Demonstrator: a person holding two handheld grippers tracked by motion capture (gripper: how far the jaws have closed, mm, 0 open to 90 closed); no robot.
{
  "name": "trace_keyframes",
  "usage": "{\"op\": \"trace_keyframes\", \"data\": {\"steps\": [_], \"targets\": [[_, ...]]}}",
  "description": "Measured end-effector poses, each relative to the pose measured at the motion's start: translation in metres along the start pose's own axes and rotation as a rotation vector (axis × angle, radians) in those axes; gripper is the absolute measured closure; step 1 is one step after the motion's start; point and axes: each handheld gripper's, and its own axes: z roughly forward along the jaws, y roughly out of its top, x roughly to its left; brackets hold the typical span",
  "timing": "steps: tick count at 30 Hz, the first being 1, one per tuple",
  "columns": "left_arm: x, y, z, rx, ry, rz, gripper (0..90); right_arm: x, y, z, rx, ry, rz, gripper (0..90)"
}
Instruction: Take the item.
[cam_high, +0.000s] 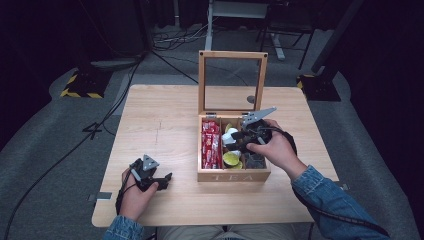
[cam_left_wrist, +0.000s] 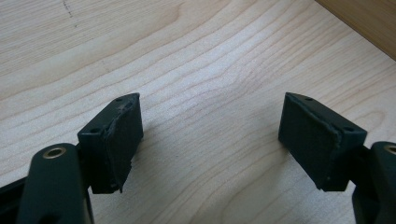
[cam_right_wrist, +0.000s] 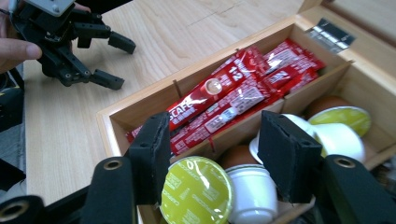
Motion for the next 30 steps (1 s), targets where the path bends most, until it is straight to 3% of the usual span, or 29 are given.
{"op": "trace_keyframes", "data": {"steps": [3,8,30], "targets": [[-0.001,-0.001,-0.001,0.001,0.002,-0.001,22.2,0.002,0.000,0.007,0.024,0.009,0.001,44.5],[-0.001,-0.002,-0.002,0.001,0.000,-0.001,22.2,0.004,0.001,0.018,0.059,-0.008,-0.037,42.9],[-0.001,-0.002,-0.002,0.001,0.000,-0.002,22.2,0.016,0.009,0.042,0.133,0.016,-0.048,43.3]]}}
